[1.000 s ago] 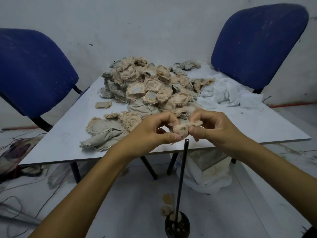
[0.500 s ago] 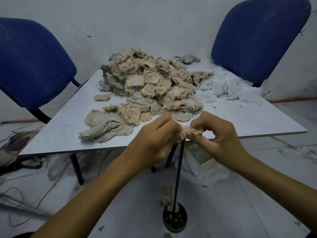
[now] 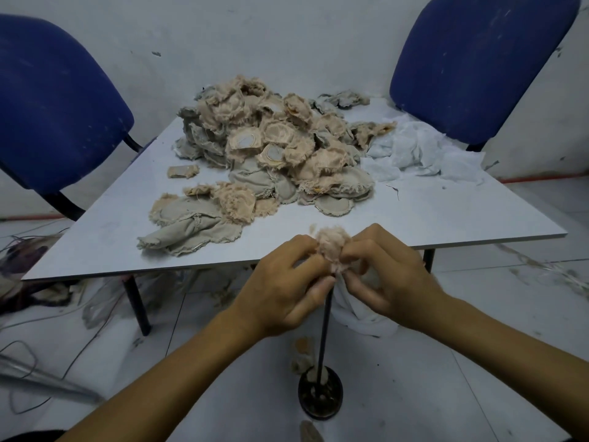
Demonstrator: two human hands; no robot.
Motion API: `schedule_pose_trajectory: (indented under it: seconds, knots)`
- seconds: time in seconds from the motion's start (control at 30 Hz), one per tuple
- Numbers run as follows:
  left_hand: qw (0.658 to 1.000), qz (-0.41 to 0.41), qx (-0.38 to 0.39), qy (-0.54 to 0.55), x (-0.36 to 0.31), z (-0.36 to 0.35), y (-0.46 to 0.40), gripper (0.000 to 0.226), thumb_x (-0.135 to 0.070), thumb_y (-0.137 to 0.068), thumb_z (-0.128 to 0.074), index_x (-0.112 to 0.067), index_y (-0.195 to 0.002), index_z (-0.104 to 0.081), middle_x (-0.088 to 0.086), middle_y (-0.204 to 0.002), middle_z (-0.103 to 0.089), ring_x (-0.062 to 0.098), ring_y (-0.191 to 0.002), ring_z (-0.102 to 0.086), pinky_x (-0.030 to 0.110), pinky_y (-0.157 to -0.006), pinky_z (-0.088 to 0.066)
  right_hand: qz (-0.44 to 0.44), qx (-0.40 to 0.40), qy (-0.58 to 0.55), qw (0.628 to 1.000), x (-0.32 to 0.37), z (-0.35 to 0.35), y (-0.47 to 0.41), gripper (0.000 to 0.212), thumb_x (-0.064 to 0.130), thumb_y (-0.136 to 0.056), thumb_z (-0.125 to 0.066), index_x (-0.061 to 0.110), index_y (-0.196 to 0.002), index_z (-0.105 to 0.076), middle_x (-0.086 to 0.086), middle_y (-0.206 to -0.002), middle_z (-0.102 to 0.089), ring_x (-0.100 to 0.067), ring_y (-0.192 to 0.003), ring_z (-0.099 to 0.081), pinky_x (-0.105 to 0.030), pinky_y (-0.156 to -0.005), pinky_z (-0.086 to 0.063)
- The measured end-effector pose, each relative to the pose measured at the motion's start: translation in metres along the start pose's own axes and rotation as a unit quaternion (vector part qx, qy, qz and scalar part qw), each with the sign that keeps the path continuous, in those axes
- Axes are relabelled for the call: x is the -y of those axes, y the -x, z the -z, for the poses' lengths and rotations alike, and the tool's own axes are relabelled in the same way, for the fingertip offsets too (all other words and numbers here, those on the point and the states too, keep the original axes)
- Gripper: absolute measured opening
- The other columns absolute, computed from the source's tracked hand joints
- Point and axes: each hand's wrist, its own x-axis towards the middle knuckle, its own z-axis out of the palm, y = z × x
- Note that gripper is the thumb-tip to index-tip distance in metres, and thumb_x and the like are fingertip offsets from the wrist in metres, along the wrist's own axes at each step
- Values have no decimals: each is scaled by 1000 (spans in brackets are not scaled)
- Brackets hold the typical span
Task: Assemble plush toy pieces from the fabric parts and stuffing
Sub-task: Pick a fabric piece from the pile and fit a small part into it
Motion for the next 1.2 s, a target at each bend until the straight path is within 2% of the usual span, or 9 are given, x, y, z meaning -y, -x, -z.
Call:
schedule_pose_trajectory:
  seconds: [0.17,0.3,0.53,0.67,0.8,0.93,1.03,1.1,1.2]
  knots:
    - [933,227,-133,243,-11,-5,-12,12,-30,-92,-49,-22,-101,-49,-12,-92,-52,12,-83,-54,26,-73,-45,-21,-15,-17,1000,2,7,-2,8,5,-90,-67,-3,-90,-69,-10,-88,-63,-21,-77,-57,-24,-71,-46]
    - [924,240,-78,288,-7,-1,-27,29,-35,-93,-51,-22,-118,-58,-9,-109,-60,16,-102,-60,30,-81,-52,-60,-56,-39,996,3,16,-12,5,-3,-85,-67,-2,-90,-68,-8,-89,-63,-16,-80,-59,-21,-71,-51]
    - [853,319,-96,402,-1,6,-45,15,-19,-92,-58,-20,-104,-68,-4,-100,-71,20,-95,-67,47,-86,-56,-118,-79,-57,988,-11,27,-28,13,-5,-82,-62,2,-91,-67,0,-88,-63,-12,-81,-60,-30,-67,-55]
    - [860,333,-90,376,4,7,-46,14,-11,-93,-64,-20,-104,-68,-6,-95,-73,17,-90,-69,33,-76,-60,-137,-57,-85,985,-13,13,-30,17,-7,-81,-63,6,-91,-67,4,-88,-64,-11,-82,-62,-29,-66,-55]
    - [890,345,-91,284,17,17,-44,26,1,-93,-60,-23,-98,-70,-4,-90,-73,12,-83,-68,27,-71,-56,-269,-24,-242,932,-22,1,-36,38,-15,-76,-49,15,-93,-66,14,-92,-66,-14,-91,-65,-27,-70,-58]
    - [888,372,-27,270,39,41,-39,28,-24,-87,-49,-29,-92,-77,-4,-99,-76,14,-95,-69,29,-77,-53,-383,-6,-239,892,-43,-10,-38,45,-22,-72,-50,19,-83,-65,20,-82,-67,-14,-88,-65,-18,-66,-51]
    - [922,386,-41,-12,62,50,-25,23,-23,-93,-53,-23,-107,-72,-4,-104,-66,15,-100,-60,31,-83,-48,-402,19,-229,886,-48,-21,-40,42,-12,-75,-47,25,-80,-67,22,-79,-66,-11,-83,-65,-16,-63,-51]
    - [898,368,69,-233,75,52,-16,24,-26,-97,-53,-20,-117,-65,2,-111,-56,23,-108,-51,38,-88,-42,-395,44,-228,889,-45,-28,-45,35,1,-74,-48,30,-78,-67,18,-81,-68,-3,-82,-63,-12,-68,-48]
    - [849,382,158,-329,85,49,-10,28,-32,-96,-51,-17,-120,-59,6,-119,-52,27,-114,-44,44,-91,-37,-393,72,-217,891,-48,-34,-51,39,-5,-80,-53,30,-78,-69,12,-86,-70,3,-80,-61,-6,-70,-42]
